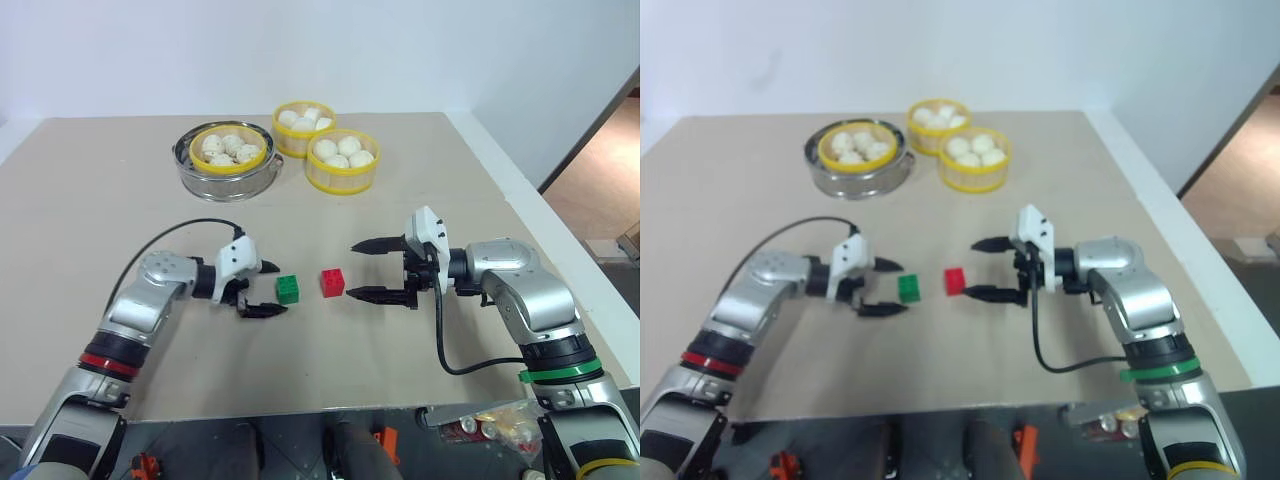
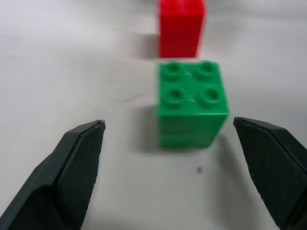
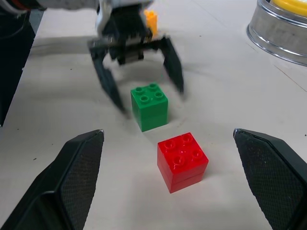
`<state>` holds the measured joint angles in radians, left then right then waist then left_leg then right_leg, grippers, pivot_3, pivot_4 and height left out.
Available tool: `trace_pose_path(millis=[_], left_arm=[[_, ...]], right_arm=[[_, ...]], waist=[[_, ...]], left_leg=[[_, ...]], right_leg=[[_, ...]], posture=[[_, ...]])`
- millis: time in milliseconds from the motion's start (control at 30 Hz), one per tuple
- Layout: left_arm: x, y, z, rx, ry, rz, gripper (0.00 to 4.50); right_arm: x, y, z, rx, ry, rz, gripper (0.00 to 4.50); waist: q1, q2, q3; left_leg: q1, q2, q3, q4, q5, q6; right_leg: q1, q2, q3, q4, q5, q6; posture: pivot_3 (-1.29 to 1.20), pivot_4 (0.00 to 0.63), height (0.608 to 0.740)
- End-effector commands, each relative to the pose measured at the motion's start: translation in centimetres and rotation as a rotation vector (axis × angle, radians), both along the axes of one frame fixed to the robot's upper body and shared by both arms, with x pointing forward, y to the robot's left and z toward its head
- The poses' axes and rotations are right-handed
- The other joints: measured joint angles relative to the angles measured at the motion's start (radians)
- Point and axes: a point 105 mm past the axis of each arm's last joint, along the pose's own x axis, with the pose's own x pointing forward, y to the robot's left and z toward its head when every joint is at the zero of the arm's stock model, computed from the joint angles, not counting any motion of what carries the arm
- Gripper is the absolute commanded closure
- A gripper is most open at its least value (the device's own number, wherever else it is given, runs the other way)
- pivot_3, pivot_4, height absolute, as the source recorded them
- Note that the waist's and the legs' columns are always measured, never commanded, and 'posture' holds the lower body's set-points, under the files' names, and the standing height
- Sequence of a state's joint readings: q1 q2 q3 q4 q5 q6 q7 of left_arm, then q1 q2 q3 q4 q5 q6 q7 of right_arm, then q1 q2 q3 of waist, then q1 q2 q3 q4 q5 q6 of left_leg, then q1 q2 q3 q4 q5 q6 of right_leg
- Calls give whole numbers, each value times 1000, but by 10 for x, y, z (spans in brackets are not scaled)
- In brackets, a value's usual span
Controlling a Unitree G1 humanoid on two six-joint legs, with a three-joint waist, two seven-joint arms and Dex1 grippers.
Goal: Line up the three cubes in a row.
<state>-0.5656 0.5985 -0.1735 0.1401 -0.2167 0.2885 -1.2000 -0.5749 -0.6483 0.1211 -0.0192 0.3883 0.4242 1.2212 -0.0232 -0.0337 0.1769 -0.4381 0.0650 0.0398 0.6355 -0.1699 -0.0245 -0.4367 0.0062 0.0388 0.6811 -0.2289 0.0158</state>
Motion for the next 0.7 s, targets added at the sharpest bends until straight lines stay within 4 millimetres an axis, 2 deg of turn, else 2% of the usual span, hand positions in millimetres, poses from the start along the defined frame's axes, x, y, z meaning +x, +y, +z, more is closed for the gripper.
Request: trace_pose_path(millis=[33, 133, 233, 300, 367, 400, 467, 533, 633, 700], left_arm=[[-5, 5, 44, -104, -75, 8, 46], [-9, 10, 66, -183, -90, 42, 46], [-2, 23, 93, -296, -153, 185, 46], [0, 36, 105, -349, -182, 290, 46], [-2, 54, 105, -362, -191, 383, 46], [-3, 72, 103, -365, -191, 446, 46], [-7, 94, 100, -362, -192, 506, 46], [-8, 107, 95, -341, -181, 515, 46], [-8, 137, 74, -223, -125, 484, 46], [-6, 146, 67, -200, -86, 473, 46]], right_arm=[[-5, 4, 19, 48, -16, 25, 0], [-7, 7, 29, 102, 2, 35, 0], [-7, 9, 35, 130, -23, 34, 0], [-7, 10, 36, 130, -32, 33, 0], [-8, 10, 35, 124, -38, 33, 0], [-8, 10, 34, 118, -39, 37, 0], [-9, 11, 32, 110, -39, 45, 0], [-10, 12, 31, 103, -41, 55, 0], [-8, 16, 31, 83, -58, 81, 0], [-5, 17, 31, 74, -69, 85, 0]], waist=[[0, 0, 0], [-1, 0, 0], [-1, 0, 0], [0, 0, 0], [-1, 0, 0], [-4, 0, 0], [-12, 0, 0], [-12, 0, 0], [-11, 0, 0], [-11, 0, 0]], left_leg=[[0, 0, 0, 0, 0, 0], [0, 0, 1, 0, 0, 0], [0, 0, 0, 0, 0, 0], [1, 0, 0, 0, 0, 0], [1, 0, 0, 0, 0, 0], [1, 0, 1, 0, 0, 0], [1, 1, 1, -1, 0, 0], [1, 1, 1, -1, 0, 0], [1, 1, 0, -1, 0, 0], [2, 1, 1, -1, 0, 0]], right_leg=[[0, 0, 0, 0, 0, 0], [0, 0, 1, 0, 0, 0], [0, 1, 1, 0, 0, 0], [1, 1, 1, 0, 0, 0], [1, 1, 2, 0, 0, 0], [0, 1, 3, 0, 0, 0], [0, 1, 4, 0, 0, 1], [0, 2, 3, 0, 0, 0], [-1, 3, 3, 0, 0, -1], [-1, 3, 3, 0, -2, -7]], posture=[[0, 150, 740], [0, 150, 740], [0, 150, 740], [0, 150, 740], [0, 150, 740], [0, 150, 740], [0, 150, 740], [0, 150, 740], [0, 150, 740], [0, 150, 740]])
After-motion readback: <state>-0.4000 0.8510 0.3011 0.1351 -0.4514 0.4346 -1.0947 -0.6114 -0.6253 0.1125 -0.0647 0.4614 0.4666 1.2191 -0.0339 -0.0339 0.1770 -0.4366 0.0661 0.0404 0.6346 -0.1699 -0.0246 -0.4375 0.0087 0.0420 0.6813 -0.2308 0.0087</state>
